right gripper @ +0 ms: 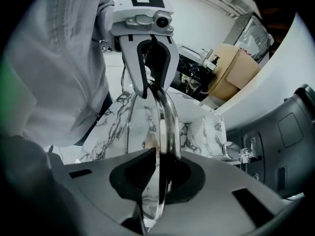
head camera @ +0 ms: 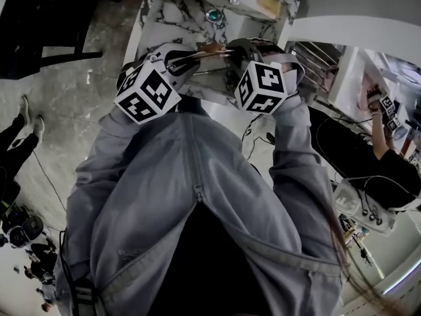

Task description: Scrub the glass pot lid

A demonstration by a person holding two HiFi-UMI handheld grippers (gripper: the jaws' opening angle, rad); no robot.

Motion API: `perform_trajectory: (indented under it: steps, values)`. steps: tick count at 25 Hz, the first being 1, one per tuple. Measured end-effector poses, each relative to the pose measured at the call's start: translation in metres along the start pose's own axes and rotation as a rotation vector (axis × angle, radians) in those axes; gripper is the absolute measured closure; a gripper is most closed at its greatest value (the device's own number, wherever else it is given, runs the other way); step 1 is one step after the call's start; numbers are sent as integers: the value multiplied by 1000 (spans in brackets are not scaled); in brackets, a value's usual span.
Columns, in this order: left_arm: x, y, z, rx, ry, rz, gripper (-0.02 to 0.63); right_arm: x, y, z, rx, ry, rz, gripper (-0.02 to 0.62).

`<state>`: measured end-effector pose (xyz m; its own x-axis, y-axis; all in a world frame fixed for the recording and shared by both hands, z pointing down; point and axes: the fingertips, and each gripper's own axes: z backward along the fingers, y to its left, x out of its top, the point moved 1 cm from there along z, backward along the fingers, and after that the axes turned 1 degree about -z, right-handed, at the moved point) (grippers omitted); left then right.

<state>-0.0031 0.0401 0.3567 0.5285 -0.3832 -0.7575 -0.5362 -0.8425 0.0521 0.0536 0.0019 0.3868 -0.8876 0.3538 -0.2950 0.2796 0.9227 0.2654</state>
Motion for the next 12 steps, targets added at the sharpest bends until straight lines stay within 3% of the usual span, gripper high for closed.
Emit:
perform_trajectory:
  steps: [6, 12]
  values:
    - [6, 16, 40, -4, -183, 219, 509, 9, -22, 2, -181, -6, 48, 549]
    - [2, 51, 62, 42, -250, 350, 511, -1, -28, -15, -339, 33, 105, 557]
